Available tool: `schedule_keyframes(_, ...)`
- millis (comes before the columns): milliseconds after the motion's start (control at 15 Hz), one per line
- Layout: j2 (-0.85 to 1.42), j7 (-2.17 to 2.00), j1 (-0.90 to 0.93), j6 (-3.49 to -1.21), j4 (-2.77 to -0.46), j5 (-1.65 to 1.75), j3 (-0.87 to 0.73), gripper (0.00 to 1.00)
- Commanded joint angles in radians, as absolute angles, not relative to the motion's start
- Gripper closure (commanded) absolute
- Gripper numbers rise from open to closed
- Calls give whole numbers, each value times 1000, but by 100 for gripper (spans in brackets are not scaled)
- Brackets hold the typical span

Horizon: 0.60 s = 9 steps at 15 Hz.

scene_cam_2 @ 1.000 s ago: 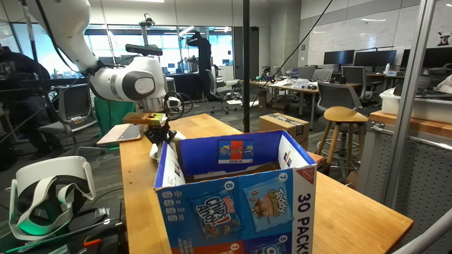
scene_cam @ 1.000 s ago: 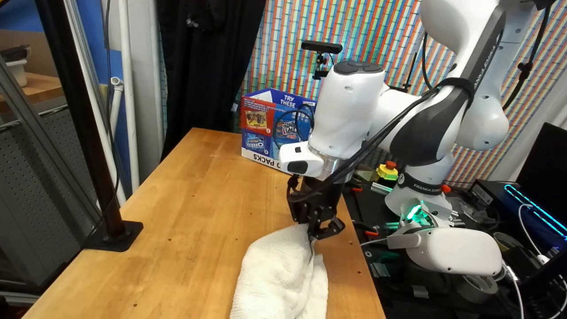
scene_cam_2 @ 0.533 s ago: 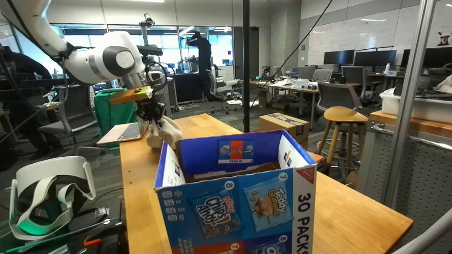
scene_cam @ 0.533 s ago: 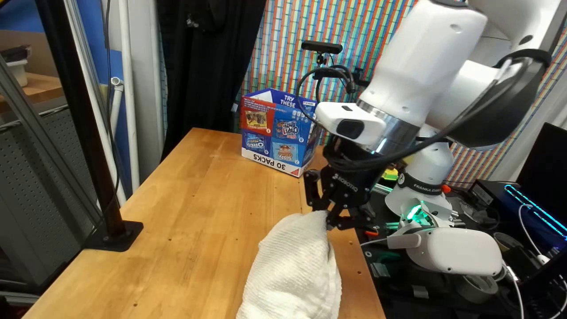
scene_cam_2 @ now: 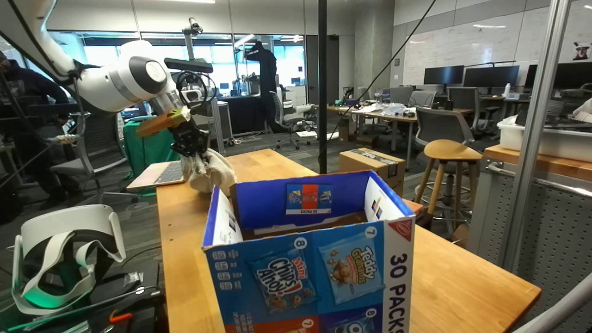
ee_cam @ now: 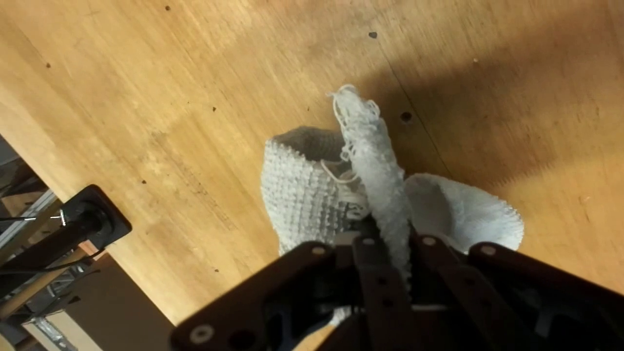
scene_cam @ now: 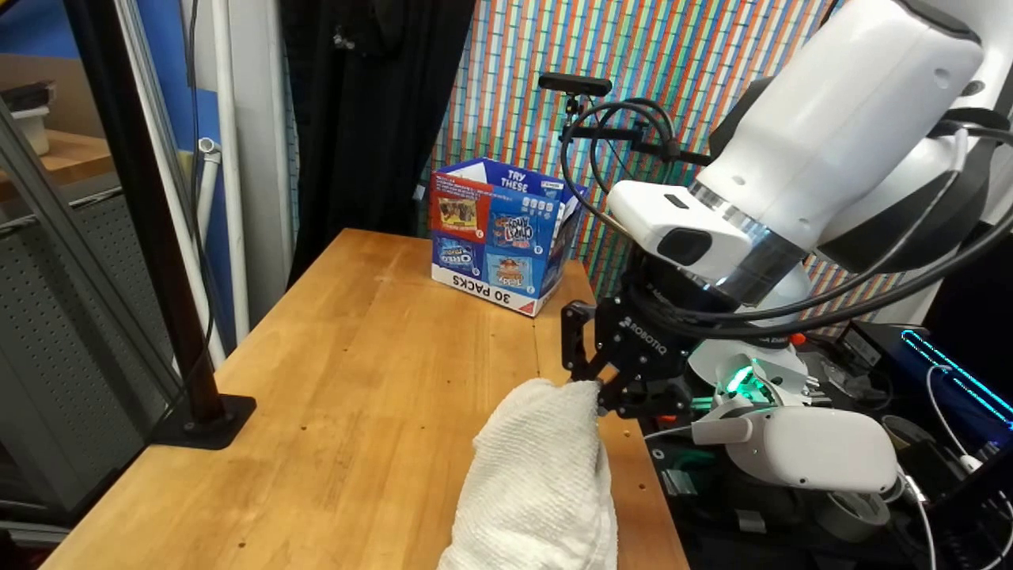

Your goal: Put the green object in the towel then put it in the box

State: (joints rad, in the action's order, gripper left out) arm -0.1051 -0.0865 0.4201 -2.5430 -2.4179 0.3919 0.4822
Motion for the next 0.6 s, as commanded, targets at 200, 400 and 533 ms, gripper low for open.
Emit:
schedule_keyframes(200,-11,-147,459,-2492,-2269,448,536,95)
schedule_keyframes(400,70,-134,490,-2487,-2196,431,548,95)
schedule_keyframes(533,124,-125,511,-2479,-2145,430,545,95)
